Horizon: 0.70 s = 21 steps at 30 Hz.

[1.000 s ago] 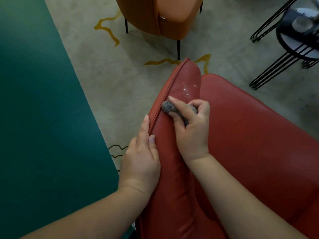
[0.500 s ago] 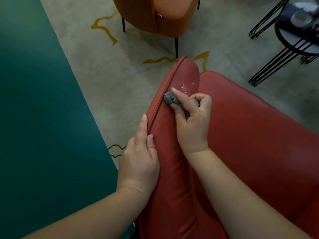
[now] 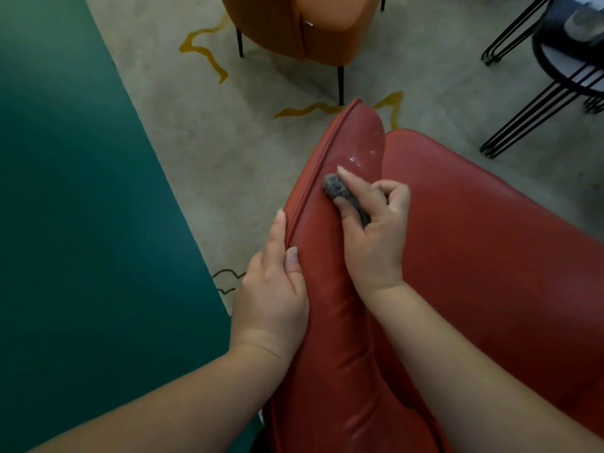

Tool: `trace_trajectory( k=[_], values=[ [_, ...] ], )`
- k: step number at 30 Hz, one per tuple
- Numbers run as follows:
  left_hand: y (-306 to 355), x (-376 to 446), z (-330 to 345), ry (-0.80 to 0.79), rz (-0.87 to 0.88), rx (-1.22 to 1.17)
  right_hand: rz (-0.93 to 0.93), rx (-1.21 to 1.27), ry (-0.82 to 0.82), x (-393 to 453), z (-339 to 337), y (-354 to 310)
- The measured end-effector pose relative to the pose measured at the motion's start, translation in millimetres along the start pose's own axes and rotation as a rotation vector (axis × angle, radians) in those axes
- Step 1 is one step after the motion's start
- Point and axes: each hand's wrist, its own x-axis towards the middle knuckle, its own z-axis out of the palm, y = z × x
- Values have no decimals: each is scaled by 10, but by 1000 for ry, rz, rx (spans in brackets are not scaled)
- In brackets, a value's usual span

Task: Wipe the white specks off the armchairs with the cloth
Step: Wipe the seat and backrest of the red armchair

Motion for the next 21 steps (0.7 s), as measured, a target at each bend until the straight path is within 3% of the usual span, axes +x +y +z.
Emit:
trace_trajectory(
  k=[4, 8, 16, 21],
  values=[
    [22, 3, -14, -57, -42, -15, -42, -30, -26, 110, -8, 53],
    [47, -12, -68, -112, -45, -20, 51, -4, 37, 507, 94, 187],
    [45, 17, -71, -119, -55, 41, 25, -2, 5, 263, 47, 140],
    [47, 12, -61, -109, -53, 36, 241, 84, 97, 802, 186, 251]
  ],
)
